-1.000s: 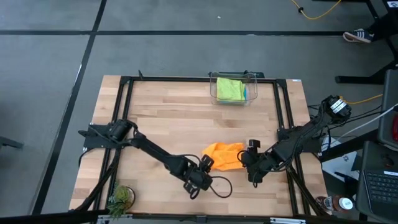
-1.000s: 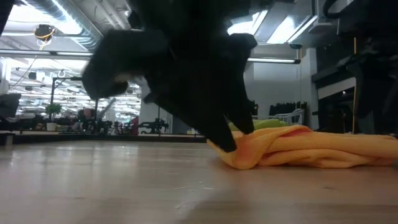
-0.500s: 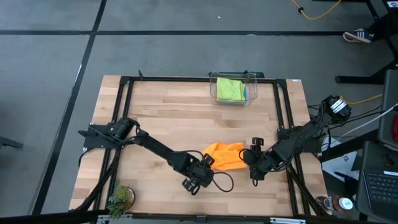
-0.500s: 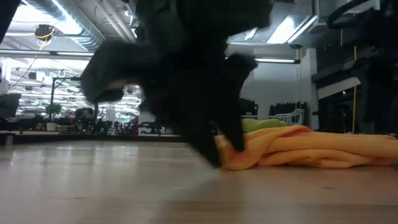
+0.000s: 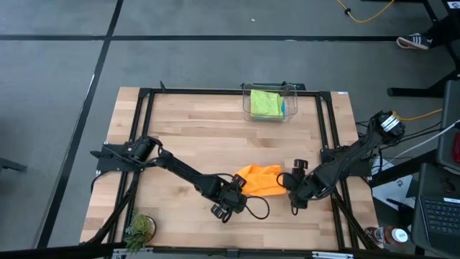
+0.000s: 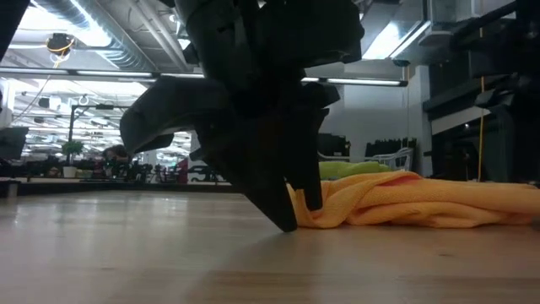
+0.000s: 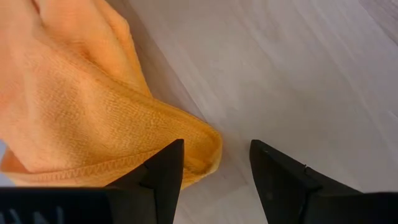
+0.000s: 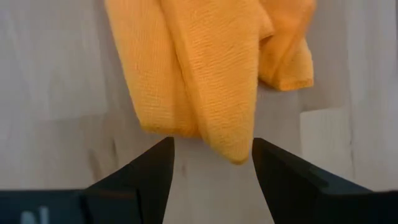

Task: Fold microfiber towels
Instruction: Fold the yellow microfiber cloth

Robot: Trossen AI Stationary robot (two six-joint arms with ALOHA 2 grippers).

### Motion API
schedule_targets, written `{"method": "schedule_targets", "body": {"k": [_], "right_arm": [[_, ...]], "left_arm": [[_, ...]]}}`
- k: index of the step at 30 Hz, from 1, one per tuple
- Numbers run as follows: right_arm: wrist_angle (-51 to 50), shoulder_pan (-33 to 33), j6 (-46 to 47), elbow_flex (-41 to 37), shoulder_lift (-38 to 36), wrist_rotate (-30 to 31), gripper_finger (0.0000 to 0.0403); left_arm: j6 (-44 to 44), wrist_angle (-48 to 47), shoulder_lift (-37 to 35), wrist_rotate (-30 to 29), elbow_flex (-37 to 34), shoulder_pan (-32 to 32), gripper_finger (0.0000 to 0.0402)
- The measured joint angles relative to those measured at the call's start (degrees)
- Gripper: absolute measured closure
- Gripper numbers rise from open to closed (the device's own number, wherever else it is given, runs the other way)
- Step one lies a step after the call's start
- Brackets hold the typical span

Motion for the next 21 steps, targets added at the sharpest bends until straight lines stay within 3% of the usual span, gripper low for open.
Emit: {"method": "schedule_targets", "body": {"k": [8,14,21], "right_arm": [[-0.05,-0.65,-5.15,0.00,3.73,3.88,0.0183],[-0.01,-1.25,-5.25,0.00,6.98,3.46,0.0185],[-0.06,-1.24,-3.66,-0.02,8.28,3.44,0.0224]], "left_arm": [[-0.17,-0.04,0.00,0.02,0.00,0.00,0.0225],[-0.17,-0.04,0.00,0.03,0.00,0.00,0.0225],[-1.70,-0.07,0.00,0.05,-0.02,0.00,0.0225]]}}
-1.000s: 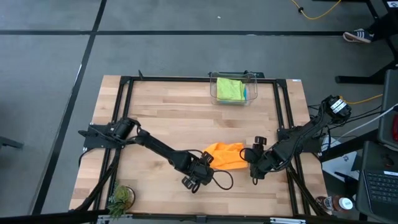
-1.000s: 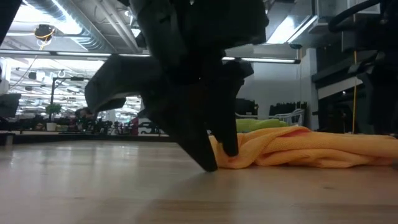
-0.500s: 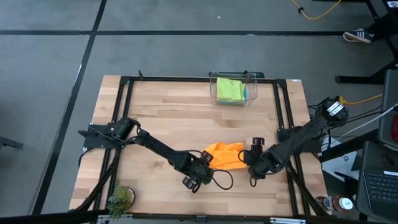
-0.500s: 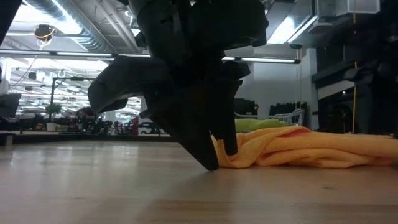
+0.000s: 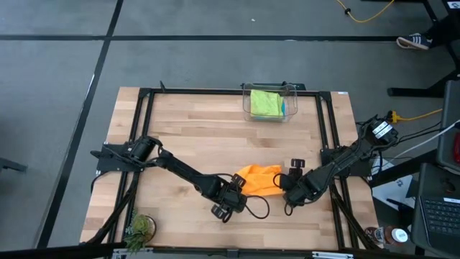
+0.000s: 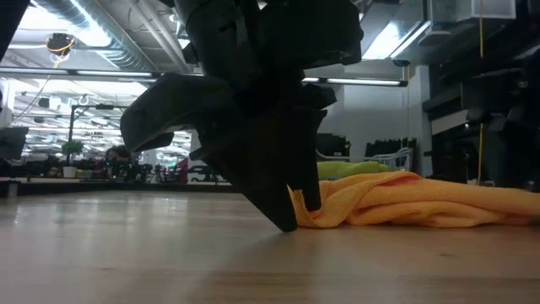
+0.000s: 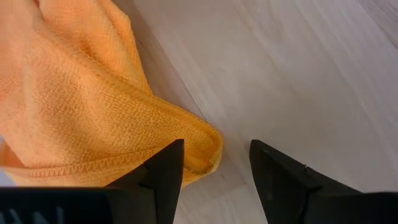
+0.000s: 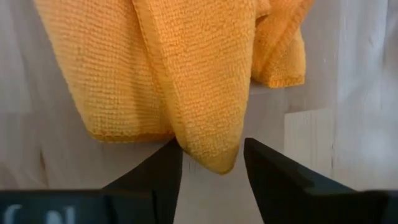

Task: Fold microfiber towels
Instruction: Fold the yellow microfiber cloth

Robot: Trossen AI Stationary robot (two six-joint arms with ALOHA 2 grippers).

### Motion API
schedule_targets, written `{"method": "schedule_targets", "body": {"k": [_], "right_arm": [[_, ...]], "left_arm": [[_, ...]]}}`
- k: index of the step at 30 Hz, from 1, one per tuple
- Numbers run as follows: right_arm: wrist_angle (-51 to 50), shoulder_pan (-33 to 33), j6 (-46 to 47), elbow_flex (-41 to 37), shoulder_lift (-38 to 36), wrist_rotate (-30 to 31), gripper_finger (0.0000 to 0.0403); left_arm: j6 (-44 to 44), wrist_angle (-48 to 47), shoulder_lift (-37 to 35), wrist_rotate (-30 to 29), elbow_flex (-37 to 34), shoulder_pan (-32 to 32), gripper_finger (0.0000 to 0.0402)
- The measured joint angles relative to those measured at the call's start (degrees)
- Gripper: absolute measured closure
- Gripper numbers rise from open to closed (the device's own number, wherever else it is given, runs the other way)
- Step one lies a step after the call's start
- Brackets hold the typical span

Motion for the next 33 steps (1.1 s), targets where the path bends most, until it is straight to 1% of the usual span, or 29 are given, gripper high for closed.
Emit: {"method": "schedule_targets", "body": {"k": [4,9,13,16,20,21,28,31,33], "right_arm": [[-1.06,0.02,0.06,0.80,-0.22,-0.02,0.0252],[-2.57,0.02,-1.40,3.15,-0.22,0.02,0.0266],[-2.51,0.02,-1.66,3.11,-0.22,0.02,0.0282],[-2.54,0.02,-0.78,2.95,-0.22,0.00,0.0314],[-2.45,0.02,-0.15,2.95,-0.22,0.00,0.0385],[-2.46,0.06,-0.11,2.95,-0.22,0.00,0.0391],[-2.42,0.06,0.06,2.95,-0.22,-1.22,0.0397],[-2.38,0.06,0.09,2.95,-0.22,-1.91,0.0397],[-2.36,0.08,0.09,2.95,-0.22,-1.97,0.0398]], "left_arm": [[-1.33,-0.03,0.00,0.00,-0.02,0.00,0.0225],[-1.34,-0.02,0.00,0.00,-0.04,0.00,0.0225],[-1.34,-0.02,0.00,0.00,-0.04,0.00,0.0225],[-1.34,-0.02,0.00,0.00,-0.04,0.00,0.0225],[-1.34,0.00,0.01,-0.22,-0.04,0.00,0.0225],[-1.34,0.02,0.02,-0.31,-0.04,0.00,0.0225],[-1.38,1.38,0.11,-0.58,-0.04,0.00,0.0225],[-1.33,0.64,0.11,-4.13,-0.04,-0.04,0.0233],[-1.29,-0.08,0.11,-6.06,-0.04,0.00,0.0256]]}}
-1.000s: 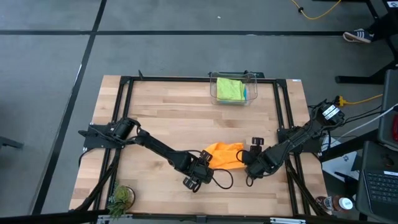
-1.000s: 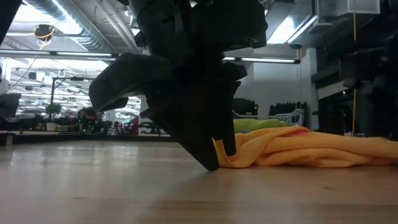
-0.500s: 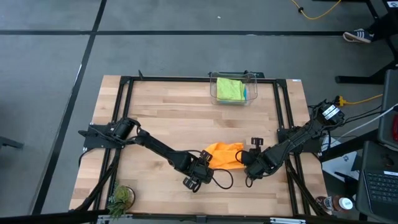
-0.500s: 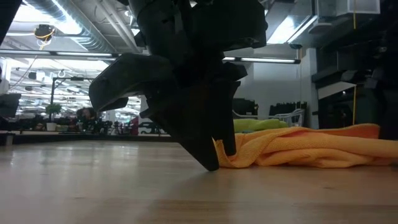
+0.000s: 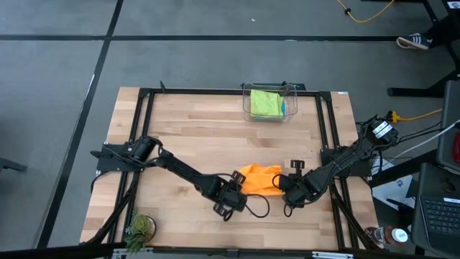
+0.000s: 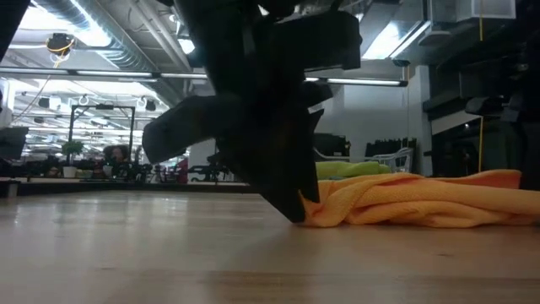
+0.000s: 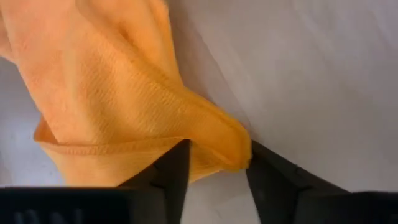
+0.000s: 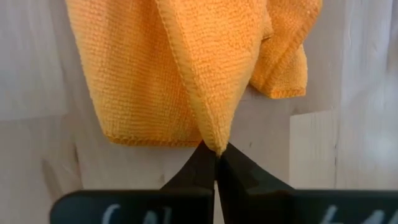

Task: Fold microfiber towels
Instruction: Fold the yellow microfiber cloth

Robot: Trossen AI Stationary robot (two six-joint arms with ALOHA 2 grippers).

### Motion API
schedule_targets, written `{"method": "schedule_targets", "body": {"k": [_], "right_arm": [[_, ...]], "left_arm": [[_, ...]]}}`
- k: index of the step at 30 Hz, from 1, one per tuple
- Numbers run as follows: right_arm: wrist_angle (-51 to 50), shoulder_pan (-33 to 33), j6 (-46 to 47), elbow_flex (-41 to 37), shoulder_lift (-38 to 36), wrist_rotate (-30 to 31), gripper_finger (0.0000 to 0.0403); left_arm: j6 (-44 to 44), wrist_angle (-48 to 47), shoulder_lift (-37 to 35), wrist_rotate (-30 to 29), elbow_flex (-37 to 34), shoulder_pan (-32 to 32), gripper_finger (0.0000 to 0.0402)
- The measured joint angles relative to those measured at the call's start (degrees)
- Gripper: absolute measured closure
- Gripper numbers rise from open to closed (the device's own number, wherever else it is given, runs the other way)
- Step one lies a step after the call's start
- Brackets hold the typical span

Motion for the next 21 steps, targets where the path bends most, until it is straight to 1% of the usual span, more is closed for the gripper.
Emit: {"method": "schedule_targets", "body": {"k": [2,5,6,7,10,14,17,19,21], "right_arm": [[0.02,0.02,0.00,0.00,0.00,-0.02,0.0399],[0.02,0.02,0.00,0.00,0.00,-0.04,0.0400],[0.04,0.02,-0.02,0.00,0.00,-0.04,0.0400],[0.02,0.02,-0.02,0.00,0.00,-0.04,0.0400],[0.00,0.02,0.00,0.00,0.00,-0.07,0.0401],[-3.85,0.00,-0.13,2.38,0.00,-0.16,0.0401],[-10.26,0.02,-1.60,7.34,0.00,-0.08,0.0401],[-15.18,0.00,-3.28,11.71,0.00,0.44,0.0401],[-20.61,0.00,-4.74,16.84,0.00,2.44,0.0401]], "left_arm": [[-0.06,-0.34,0.00,-0.06,0.00,0.00,0.0293],[-0.12,-0.35,0.00,0.32,0.00,-0.13,0.0367],[-0.47,-0.34,0.00,0.72,0.00,-0.24,0.0384],[-1.23,-0.36,0.00,1.21,0.00,-0.34,0.0391],[-2.31,-0.34,0.00,1.30,0.00,-0.80,0.0398],[-2.64,-1.07,-0.82,-1.26,-0.02,-1.78,0.0400],[-2.64,-1.06,-3.45,-3.97,-0.02,-2.57,0.0401],[-2.45,-3.37,-6.26,-7.74,-0.02,-3.20,0.0401],[-1.45,-6.79,-9.62,-12.11,0.81,-3.52,0.0401]]}}
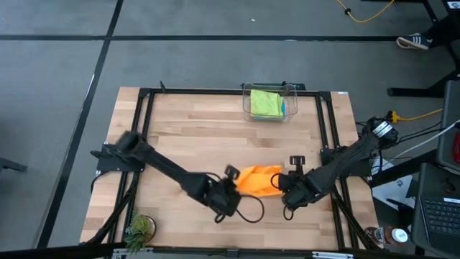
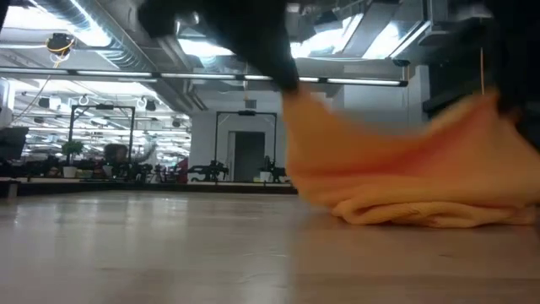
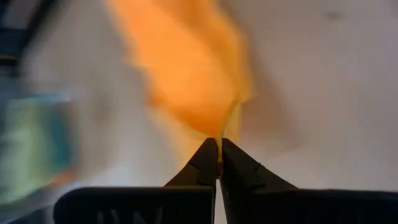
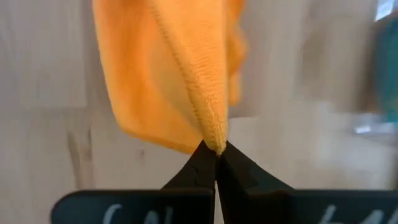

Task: Fold microfiber towels
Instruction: Fold the yellow microfiber cloth

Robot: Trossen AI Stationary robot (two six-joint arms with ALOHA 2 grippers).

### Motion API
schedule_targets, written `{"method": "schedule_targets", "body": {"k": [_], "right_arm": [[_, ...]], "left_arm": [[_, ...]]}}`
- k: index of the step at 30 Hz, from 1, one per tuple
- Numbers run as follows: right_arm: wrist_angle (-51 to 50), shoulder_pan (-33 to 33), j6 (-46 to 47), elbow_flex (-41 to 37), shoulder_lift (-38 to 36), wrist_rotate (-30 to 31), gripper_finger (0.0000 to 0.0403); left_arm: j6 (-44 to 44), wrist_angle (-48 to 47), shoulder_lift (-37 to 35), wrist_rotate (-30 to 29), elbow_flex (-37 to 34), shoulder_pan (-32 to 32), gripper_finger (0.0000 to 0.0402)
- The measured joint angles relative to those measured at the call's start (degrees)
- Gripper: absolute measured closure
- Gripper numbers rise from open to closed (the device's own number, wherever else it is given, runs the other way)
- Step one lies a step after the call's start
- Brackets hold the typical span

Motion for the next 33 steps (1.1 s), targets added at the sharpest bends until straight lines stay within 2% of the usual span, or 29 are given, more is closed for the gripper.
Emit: {"method": "schedule_targets", "body": {"k": [6,10,13,14,18,22,27,33], "right_arm": [[-14.10,0.02,-4.14,18.46,-0.04,9.84,0.0400],[-17.65,0.02,-4.39,30.64,-0.07,15.58,0.0400],[-17.60,0.00,-4.52,38.79,-0.07,16.99,0.0400],[-17.60,0.00,-5.11,41.63,-0.05,16.17,0.0400],[-16.88,0.01,-10.21,51.75,-0.06,4.83,0.0399],[-13.80,0.80,-8.41,58.12,-0.10,6.61,0.0399],[-2.47,1.98,-17.29,59.07,0.02,-9.28,0.0399],[-1.32,4.63,-17.75,58.92,1.32,-10.96,0.0400]], "left_arm": [[-2.65,-15.28,-11.10,-15.59,9.64,-1.18,0.0401],[-9.51,-17.90,-17.48,-19.86,15.73,-2.10,0.0401],[-12.25,-17.59,-21.14,-20.45,18.55,-3.54,0.0401],[-12.62,-17.34,-21.95,-20.41,19.36,-4.28,0.0401],[-14.57,-15.57,-23.58,-19.97,22.24,-7.87,0.0401],[-13.66,-9.15,-23.71,-18.64,24.80,-12.26,0.0401],[-10.38,-0.54,-23.12,-24.99,24.87,-17.76,0.0401],[-13.17,0.84,-19.39,-30.16,24.79,-23.93,0.0401]]}}
